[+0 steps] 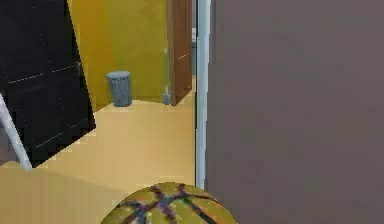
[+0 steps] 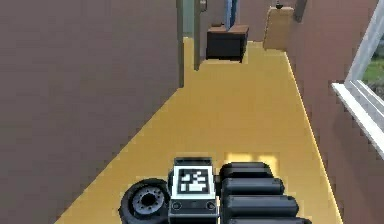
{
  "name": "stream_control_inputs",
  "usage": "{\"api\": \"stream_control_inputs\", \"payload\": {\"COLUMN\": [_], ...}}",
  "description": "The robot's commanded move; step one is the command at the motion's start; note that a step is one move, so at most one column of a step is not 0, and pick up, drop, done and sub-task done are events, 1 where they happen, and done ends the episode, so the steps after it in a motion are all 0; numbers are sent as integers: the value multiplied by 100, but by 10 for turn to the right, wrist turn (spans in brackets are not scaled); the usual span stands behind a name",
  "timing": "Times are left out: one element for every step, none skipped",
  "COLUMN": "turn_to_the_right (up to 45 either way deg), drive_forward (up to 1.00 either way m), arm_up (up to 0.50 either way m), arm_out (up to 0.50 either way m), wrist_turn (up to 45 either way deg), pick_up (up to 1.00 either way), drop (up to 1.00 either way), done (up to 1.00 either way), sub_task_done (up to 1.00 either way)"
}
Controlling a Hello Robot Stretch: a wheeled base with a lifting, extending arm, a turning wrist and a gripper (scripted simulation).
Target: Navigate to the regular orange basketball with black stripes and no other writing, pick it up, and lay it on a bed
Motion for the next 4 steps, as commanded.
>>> {"api": "stream_control_inputs", "payload": {"turn_to_the_right": [0,-390,0,-450], "drive_forward": [35,0,75,0], "arm_up": [0,0,0,0], "arm_out": [0,0,0,0], "wrist_turn": [0,0,0,0], "pick_up": [0,0,0,0], "drop": [0,0,0,0], "done": [0,0,0,0], "sub_task_done": [0,0,0,0]}}
